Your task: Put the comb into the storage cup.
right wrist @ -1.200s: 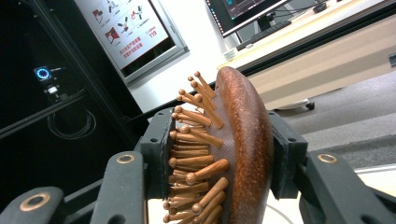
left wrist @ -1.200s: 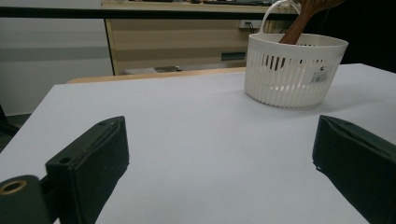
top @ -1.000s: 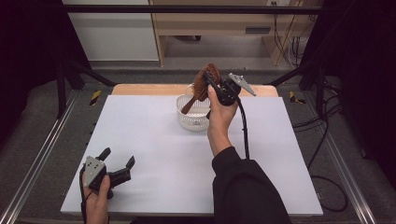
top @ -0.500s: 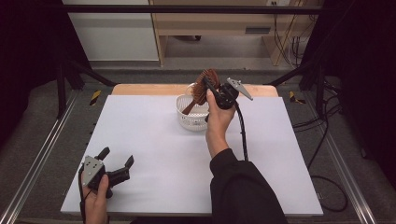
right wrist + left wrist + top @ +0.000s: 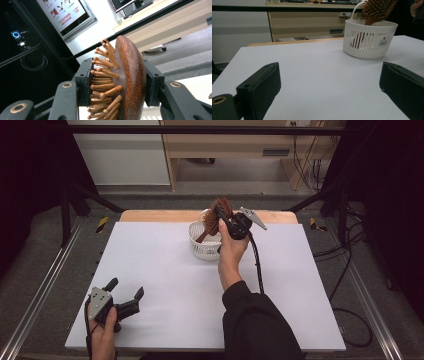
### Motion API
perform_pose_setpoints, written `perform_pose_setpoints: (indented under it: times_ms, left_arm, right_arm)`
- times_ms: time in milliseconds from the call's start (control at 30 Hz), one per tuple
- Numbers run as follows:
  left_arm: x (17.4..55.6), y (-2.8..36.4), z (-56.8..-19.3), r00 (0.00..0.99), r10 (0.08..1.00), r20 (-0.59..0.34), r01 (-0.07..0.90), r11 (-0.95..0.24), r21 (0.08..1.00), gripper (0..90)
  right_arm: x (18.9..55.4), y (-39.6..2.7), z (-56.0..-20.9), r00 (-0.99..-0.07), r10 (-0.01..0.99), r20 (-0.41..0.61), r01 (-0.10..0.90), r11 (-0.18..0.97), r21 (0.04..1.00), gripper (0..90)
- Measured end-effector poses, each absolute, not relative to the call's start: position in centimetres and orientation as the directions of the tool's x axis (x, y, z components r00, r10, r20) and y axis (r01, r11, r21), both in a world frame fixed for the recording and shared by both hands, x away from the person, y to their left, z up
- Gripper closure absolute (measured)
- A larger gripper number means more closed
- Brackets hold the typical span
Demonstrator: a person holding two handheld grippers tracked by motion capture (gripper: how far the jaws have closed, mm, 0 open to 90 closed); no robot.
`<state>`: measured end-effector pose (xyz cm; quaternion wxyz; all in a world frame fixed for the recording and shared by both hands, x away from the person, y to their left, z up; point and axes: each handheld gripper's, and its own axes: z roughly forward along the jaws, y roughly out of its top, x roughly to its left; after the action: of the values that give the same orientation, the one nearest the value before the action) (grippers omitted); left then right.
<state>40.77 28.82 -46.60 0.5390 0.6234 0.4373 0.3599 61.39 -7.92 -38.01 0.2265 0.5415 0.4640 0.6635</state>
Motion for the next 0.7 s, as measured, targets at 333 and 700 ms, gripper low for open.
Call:
perform_pose_setpoints:
  times_ms: [333,700]
  left_arm:
    - [40.76,28.78,-46.6,0.363,0.932,-0.018,0.158,-0.042,0.987,3.6]
    - [40.76,28.79,-46.61,0.363,0.932,-0.019,0.158,-0.042,0.987,3.6]
  right_arm:
    - [61.51,-7.89,-38.23,-0.309,0.8,0.515,0.203,-0.473,0.857,50.7]
    - [61.67,-7.81,-38.5,-0.305,0.798,0.519,0.203,-0.478,0.855,50.7]
